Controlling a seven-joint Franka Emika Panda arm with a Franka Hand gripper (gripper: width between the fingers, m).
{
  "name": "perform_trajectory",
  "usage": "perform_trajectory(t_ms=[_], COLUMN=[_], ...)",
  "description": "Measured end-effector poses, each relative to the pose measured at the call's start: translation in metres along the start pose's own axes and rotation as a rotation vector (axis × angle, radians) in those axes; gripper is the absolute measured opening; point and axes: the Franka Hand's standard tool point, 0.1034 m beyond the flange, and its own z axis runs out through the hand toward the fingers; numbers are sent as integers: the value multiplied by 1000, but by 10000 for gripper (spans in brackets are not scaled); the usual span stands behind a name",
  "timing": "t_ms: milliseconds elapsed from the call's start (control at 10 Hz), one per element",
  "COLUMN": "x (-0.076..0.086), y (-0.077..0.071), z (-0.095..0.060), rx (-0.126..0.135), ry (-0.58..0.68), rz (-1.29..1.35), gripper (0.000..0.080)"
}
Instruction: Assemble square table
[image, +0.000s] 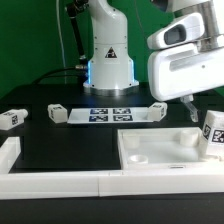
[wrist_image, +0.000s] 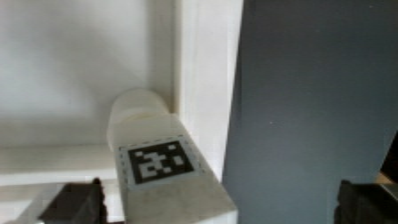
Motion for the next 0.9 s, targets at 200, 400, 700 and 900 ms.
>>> perform_trajectory(t_ms=[200, 400, 700, 900], x=[1, 1, 7, 7], y=[4, 4, 8, 6], z=[-1, 0, 0, 13], rx=[5, 5, -17, -14], ry=[13, 12, -48, -58], rz=[-17, -17, 20, 42], gripper=[649, 649, 649, 649])
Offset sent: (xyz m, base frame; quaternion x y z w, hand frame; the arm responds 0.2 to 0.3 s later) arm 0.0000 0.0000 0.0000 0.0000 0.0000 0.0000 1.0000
